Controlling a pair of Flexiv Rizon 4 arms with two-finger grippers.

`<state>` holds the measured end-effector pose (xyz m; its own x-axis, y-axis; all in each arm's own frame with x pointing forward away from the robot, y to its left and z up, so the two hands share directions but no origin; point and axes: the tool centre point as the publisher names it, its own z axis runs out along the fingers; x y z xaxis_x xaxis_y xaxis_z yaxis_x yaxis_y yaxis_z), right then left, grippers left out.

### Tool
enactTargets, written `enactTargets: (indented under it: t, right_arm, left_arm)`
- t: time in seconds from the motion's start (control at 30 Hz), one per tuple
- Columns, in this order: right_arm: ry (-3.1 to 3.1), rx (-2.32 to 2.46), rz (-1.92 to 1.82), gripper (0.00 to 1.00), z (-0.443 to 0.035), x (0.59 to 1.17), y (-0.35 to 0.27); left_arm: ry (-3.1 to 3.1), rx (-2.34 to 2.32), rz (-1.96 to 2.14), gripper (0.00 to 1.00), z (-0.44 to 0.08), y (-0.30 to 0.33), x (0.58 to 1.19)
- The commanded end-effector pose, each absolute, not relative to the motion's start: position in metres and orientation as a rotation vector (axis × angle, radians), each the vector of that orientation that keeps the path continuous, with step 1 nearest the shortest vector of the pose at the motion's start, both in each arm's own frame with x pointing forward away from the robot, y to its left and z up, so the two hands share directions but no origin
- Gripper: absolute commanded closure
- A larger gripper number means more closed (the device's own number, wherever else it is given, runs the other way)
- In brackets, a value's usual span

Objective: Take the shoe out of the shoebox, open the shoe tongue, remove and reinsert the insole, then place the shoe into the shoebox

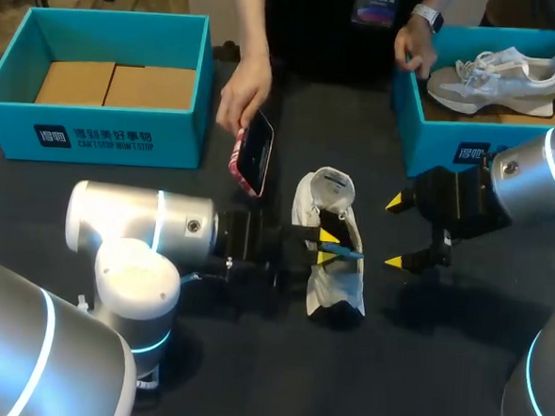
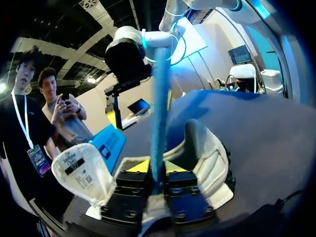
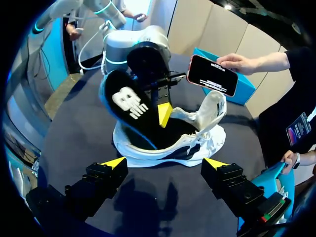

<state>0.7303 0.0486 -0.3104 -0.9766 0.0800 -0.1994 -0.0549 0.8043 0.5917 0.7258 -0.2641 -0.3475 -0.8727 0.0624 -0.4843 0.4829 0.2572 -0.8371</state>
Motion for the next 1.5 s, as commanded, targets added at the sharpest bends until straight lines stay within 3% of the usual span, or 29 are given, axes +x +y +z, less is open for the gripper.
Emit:
enactTargets:
  t: [0.03, 0.2, 0.47, 0.53, 1.5]
  right_arm:
    - [2.775, 0.02, 0.918, 0.0, -0.31, 0.729, 0.049]
    - [2.775, 0.02, 0.918, 0.0, -0.31, 0.729, 0.049]
    - [2.775, 0.02, 0.918, 0.0, -0.31, 0.729, 0.049]
    - [2.775, 0.02, 0.918, 0.0, -0.31, 0.729, 0.049]
    - [2.775, 0.02, 0.918, 0.0, -0.31, 0.729, 0.049]
  left_arm:
    - [2.176, 0.508, -1.66, 0.62, -0.339, -0.263, 0.722]
    - [2.167, 0.517, -1.677, 0.71, -0.335, -0.264, 0.714]
    - [2.17, 0.504, -1.686, 0.76, -0.334, -0.261, 0.707]
    - [2.179, 0.503, -1.69, 1.0, -0.335, -0.261, 0.706]
    - [2.075, 0.592, -1.672, 1.0, -0.348, -0.264, 0.735]
